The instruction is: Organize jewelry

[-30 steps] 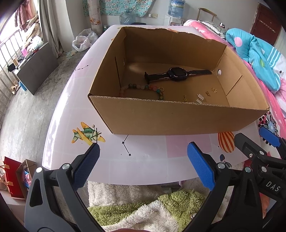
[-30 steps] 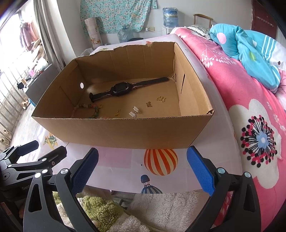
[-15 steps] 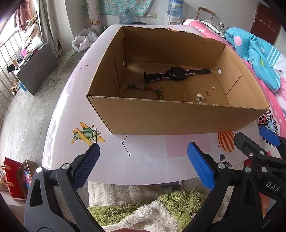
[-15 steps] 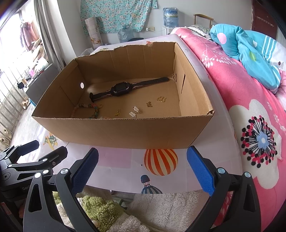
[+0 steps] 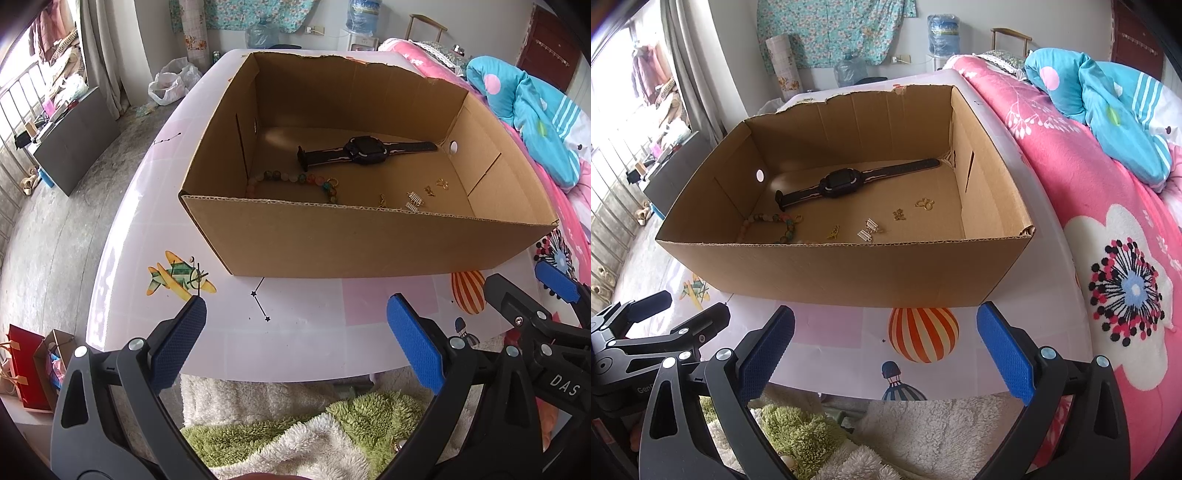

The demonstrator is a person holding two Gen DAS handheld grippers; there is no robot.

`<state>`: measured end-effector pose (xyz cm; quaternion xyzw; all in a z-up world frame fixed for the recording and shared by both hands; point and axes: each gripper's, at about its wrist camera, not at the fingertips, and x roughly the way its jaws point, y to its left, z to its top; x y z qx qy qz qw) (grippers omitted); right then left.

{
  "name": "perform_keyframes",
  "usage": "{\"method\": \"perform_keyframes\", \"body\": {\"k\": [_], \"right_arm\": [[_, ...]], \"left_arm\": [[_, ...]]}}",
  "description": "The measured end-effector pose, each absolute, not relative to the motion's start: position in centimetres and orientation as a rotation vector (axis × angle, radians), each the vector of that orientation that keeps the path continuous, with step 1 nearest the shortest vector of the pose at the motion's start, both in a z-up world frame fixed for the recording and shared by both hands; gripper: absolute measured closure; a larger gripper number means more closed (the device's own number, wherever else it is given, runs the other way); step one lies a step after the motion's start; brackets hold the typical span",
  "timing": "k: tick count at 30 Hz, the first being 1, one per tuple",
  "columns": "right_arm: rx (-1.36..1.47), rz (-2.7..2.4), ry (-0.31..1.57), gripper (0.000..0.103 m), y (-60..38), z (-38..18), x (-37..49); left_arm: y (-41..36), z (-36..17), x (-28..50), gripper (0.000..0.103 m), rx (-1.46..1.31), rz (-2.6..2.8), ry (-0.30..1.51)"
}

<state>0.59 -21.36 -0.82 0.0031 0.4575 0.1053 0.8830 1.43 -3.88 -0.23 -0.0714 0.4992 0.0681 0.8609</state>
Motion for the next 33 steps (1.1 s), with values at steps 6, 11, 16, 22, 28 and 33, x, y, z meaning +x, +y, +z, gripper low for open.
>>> {"method": "perform_keyframes", "body": {"k": [6, 11, 16, 22, 28, 33], "right_arm": [[0.008, 0.219, 0.953, 0.007, -21.34, -0.84, 0.57], [0.007, 0.217, 0.954, 0.007, -21.37, -0.90, 0.57], [0.008, 0.218, 0.955, 0.007, -21.38, -0.92, 0.59], [0.008, 0.218, 0.956, 0.007, -21.41, -0.95, 0.58], [0.011, 0.217, 0.960, 0.007, -21.46, -1.05, 0.59], [0.012, 0.218, 0.959, 0.007, -21.54, -1.09, 0.59]], "left_arm": [[-3.89, -0.34, 1.42, 0.008, -0.150, 0.143, 1.047], [-3.94, -0.47, 1.40, 0.008, -0.149, 0.142, 1.050], [-3.98, -0.49, 1.41, 0.008, -0.148, 0.141, 1.050], [-4.04, -0.59, 1.32, 0.008, -0.148, 0.139, 1.051], [-4.08, -0.56, 1.35, 0.008, -0.147, 0.140, 1.051], [-4.09, -0.58, 1.30, 0.008, -0.145, 0.140, 1.051]]}}
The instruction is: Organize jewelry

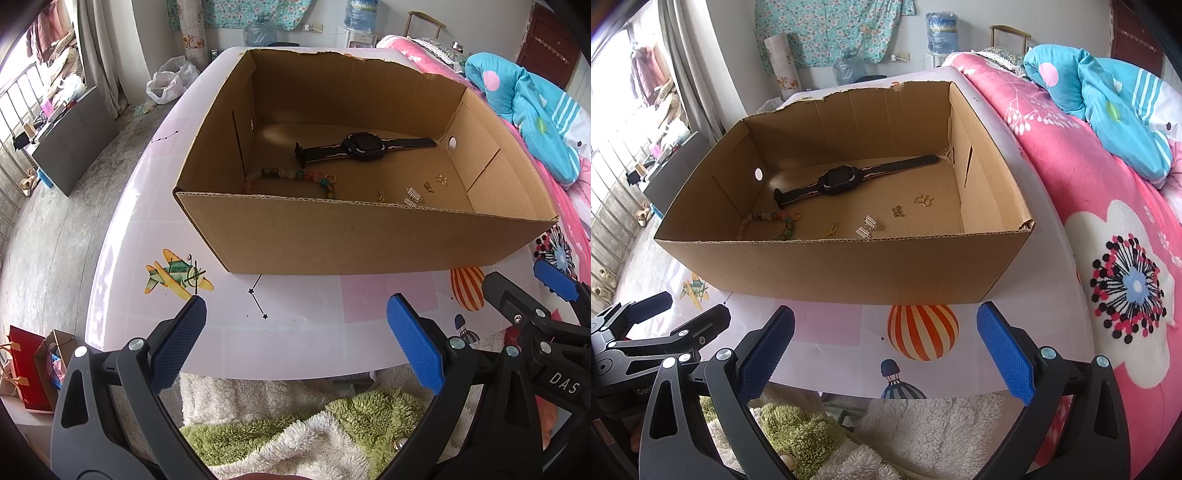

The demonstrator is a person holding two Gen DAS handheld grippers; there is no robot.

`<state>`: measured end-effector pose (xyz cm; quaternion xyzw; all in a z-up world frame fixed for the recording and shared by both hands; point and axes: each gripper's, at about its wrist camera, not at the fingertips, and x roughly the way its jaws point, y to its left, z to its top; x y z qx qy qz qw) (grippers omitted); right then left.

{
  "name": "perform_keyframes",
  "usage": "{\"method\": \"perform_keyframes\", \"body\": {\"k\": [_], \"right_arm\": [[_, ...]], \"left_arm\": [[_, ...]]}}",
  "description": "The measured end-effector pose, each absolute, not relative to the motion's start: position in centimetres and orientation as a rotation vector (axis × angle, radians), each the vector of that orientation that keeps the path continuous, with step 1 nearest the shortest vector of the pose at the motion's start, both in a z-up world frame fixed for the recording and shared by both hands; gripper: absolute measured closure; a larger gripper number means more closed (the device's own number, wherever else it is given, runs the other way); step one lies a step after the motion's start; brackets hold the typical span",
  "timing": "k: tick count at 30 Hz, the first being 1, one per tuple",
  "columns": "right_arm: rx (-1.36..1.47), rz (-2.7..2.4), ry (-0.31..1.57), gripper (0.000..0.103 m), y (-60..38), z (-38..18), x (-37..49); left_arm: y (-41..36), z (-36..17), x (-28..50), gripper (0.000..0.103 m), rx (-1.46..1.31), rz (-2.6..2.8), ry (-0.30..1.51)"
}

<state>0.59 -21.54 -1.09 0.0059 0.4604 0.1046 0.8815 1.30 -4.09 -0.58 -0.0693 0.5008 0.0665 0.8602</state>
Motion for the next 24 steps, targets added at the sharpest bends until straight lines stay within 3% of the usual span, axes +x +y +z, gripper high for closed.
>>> {"method": "perform_keyframes", "body": {"k": [24], "right_arm": [[0.017, 0.216, 0.965, 0.007, -21.66, -1.06, 0.60]], "left_arm": [[-4.19, -0.56, 1.24, 0.008, -0.142, 0.137, 1.051]]}}
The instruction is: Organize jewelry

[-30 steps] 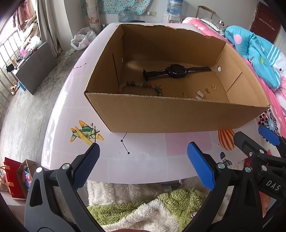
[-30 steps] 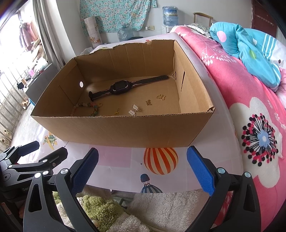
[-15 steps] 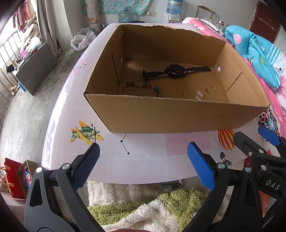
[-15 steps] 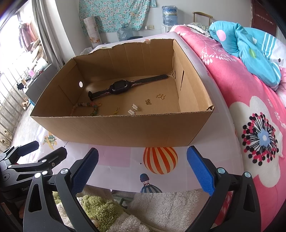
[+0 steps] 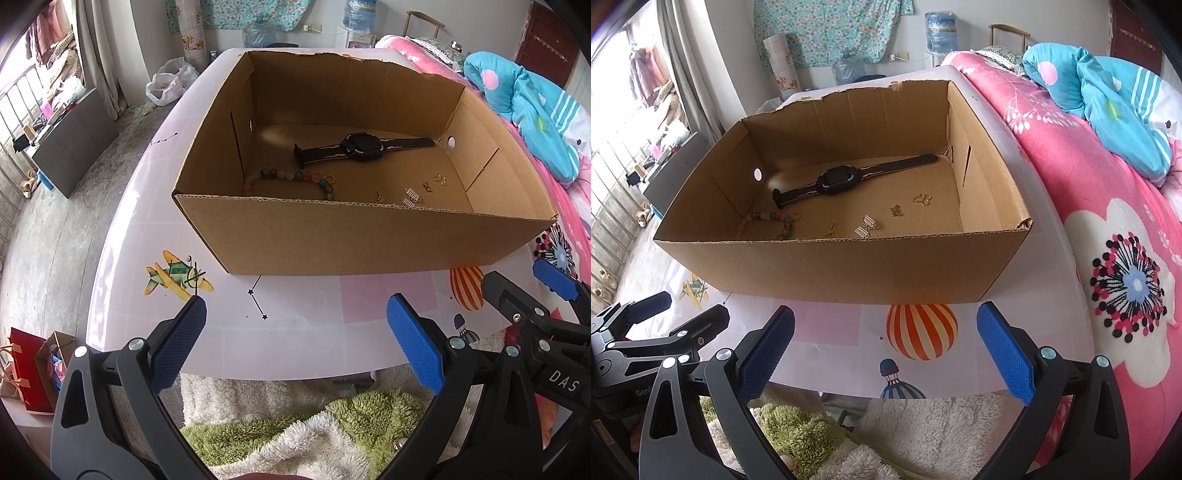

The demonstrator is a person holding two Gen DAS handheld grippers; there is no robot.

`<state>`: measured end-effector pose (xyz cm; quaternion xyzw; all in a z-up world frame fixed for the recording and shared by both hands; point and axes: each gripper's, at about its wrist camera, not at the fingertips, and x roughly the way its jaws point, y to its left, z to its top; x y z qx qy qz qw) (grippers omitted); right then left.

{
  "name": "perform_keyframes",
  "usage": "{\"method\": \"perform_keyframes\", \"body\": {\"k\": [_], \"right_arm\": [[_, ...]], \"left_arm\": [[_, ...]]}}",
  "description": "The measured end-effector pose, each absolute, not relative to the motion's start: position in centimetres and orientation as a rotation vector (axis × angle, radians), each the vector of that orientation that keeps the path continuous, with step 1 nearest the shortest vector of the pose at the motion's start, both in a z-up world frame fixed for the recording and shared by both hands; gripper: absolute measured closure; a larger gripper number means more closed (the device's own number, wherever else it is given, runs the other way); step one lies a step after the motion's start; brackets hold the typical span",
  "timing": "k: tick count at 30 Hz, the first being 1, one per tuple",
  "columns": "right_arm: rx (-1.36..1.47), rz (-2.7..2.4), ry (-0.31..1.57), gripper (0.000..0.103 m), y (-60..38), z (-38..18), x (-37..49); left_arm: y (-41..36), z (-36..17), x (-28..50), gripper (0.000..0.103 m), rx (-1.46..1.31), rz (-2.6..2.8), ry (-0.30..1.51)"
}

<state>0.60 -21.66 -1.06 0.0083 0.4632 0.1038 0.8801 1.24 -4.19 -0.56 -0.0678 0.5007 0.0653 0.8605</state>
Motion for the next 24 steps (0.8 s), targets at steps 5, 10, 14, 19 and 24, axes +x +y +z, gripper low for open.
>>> {"method": "perform_keyframes", "body": {"k": [5, 10, 14, 19, 24], "right_arm": [[0.013, 0.218, 0.965, 0.007, -21.58, -0.99, 0.58], [0.013, 0.219, 0.966, 0.007, -21.50, -0.95, 0.60], [0.011, 0.219, 0.968, 0.007, -21.44, -0.93, 0.69], [0.010, 0.220, 0.967, 0.007, -21.40, -0.99, 0.73], [0.009, 0.221, 0.968, 0.007, -21.33, -1.03, 0.81]], "left_arm": [[-4.19, -0.53, 1.29, 0.008, -0.142, 0.138, 1.051], [-4.18, -0.52, 1.31, 0.008, -0.141, 0.138, 1.051], [-4.12, -0.47, 1.22, 0.008, -0.141, 0.138, 1.051], [-4.04, -0.42, 1.23, 0.008, -0.140, 0.139, 1.052], [-3.87, -0.40, 1.26, 0.008, -0.140, 0.140, 1.052]]}}
